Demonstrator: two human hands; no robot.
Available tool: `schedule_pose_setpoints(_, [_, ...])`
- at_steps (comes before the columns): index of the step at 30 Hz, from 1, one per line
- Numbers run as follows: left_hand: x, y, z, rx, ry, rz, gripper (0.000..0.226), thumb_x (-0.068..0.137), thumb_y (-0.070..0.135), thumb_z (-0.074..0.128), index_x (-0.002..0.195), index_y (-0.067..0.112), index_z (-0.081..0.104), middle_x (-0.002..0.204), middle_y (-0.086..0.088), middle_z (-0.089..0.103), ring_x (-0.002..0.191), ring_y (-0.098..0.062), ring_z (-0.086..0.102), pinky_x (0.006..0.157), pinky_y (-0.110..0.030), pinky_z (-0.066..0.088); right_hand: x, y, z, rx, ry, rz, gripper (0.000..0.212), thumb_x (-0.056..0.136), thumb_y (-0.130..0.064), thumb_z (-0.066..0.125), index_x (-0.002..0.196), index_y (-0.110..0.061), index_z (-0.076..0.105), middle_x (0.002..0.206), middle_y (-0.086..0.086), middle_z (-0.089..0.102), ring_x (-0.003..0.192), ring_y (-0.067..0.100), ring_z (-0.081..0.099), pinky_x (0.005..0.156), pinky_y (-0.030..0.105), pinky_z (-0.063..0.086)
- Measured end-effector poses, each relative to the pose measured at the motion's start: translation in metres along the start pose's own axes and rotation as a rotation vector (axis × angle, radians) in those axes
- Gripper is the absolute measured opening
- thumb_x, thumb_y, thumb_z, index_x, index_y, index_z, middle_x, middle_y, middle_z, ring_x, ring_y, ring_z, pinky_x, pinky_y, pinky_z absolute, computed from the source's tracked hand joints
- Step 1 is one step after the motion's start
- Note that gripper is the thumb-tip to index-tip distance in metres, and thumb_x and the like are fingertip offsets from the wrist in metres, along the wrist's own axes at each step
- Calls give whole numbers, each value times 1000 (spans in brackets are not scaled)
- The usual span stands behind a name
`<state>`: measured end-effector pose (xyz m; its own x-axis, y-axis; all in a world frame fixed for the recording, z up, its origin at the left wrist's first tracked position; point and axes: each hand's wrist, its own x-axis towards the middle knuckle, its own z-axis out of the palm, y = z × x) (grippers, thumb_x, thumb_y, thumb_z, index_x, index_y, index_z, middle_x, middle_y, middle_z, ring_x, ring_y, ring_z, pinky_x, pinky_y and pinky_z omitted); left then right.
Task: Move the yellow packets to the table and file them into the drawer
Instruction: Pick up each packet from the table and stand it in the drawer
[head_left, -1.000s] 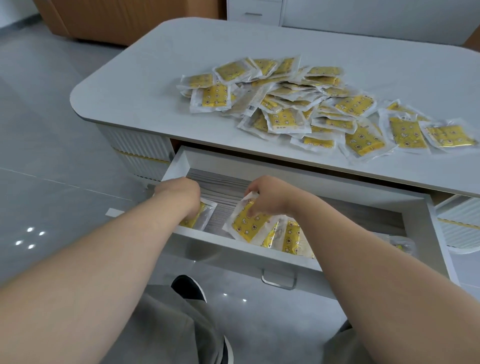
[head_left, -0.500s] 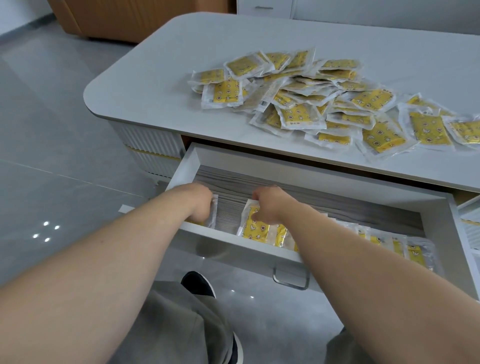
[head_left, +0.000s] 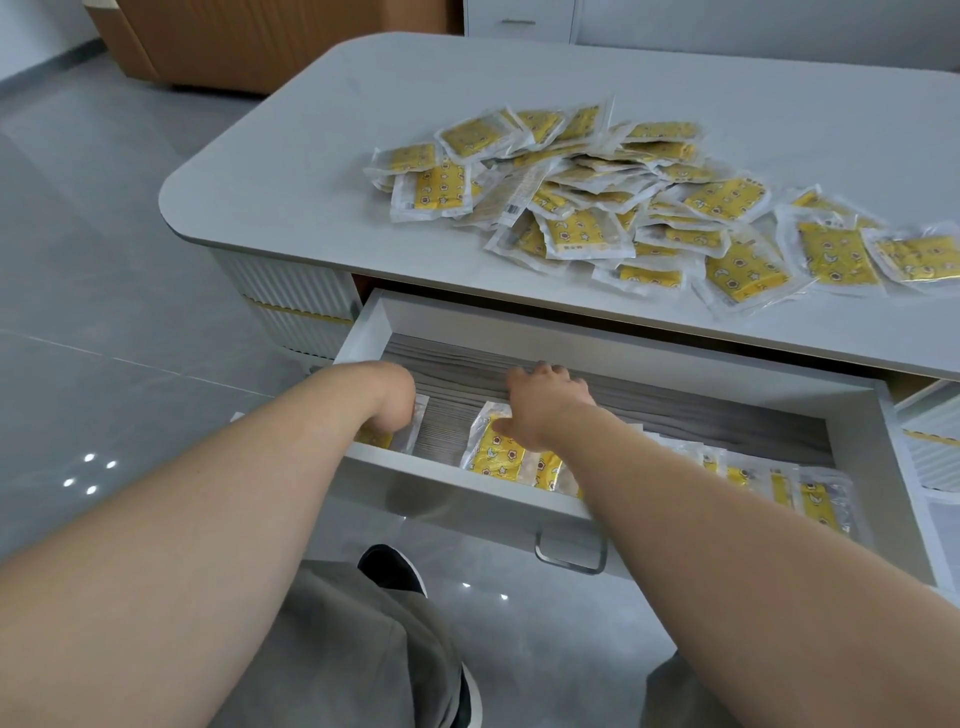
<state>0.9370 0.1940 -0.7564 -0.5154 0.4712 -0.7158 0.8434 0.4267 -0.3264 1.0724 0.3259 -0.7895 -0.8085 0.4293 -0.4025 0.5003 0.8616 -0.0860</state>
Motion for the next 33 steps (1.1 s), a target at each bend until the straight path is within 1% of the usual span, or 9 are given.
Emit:
schedule_pose_setpoints(5, [-30,12,-39,-188,168,45,41,97,6,45,135,9,60,129,-6,62,96,-21,52,92,-33,50,-16,5,-21,105,59,-36,44,100,-43,54,136,-19,51,129,8,58,112,31,59,92,44,53])
schedule_pose_setpoints(9, [-63,35,-72,-318,318,117,34,101,12,49,133,15,61,130,-7,63,115,-26,61,97,-36,52,-33,20,-41,140,84,2,27,100,-36,51,121,-20,58,108,2,62,91,24,62,78,40,57])
schedule_pose_setpoints(16, [-84,78,-118,-568,652,208,22,94,9,57,106,18,72,105,-4,70,90,-25,67,80,-41,59,-74,64,-76,280,249,63,19,99,-40,54,107,-27,64,100,-5,65,88,19,64,75,37,58])
schedule_pose_setpoints(19, [-86,100,-133,-603,724,197,20,92,9,59,100,18,74,100,-5,71,88,-27,69,78,-42,61,-86,87,-85,411,326,138,16,96,-36,57,95,-23,66,90,-5,67,82,17,64,73,37,58])
schedule_pose_setpoints(23, [-89,124,-150,-660,797,187,19,90,8,59,99,16,74,100,-6,72,88,-28,69,78,-42,61,-95,120,-93,760,449,310,7,92,-27,61,93,-22,66,83,-4,71,75,17,72,67,34,59])
schedule_pose_setpoints(26, [-89,135,-155,-671,817,185,20,89,6,57,100,14,73,100,-7,72,87,-28,69,75,-42,61,-98,145,-96,873,560,449,16,91,-29,62,106,-22,61,86,-2,70,74,17,68,59,30,51])
schedule_pose_setpoints(28, [-86,139,-156,-659,808,197,20,89,7,57,99,15,72,98,-6,71,85,-28,69,74,-42,61,-97,159,-97,854,594,498,29,93,-31,61,119,-22,55,100,0,65,76,16,63,57,29,46])
schedule_pose_setpoints(30, [-82,141,-156,-661,798,219,17,90,9,57,99,18,69,97,-3,69,84,-27,67,75,-43,60,-93,171,-97,846,605,554,42,93,-33,60,131,-22,49,120,5,56,77,19,63,58,30,44])
schedule_pose_setpoints(33, [-77,144,-155,-695,813,266,17,94,16,58,106,23,68,103,1,68,88,-23,65,78,-41,58,-85,187,-99,878,610,628,51,92,-37,61,137,-21,45,133,9,50,87,24,65,66,31,45])
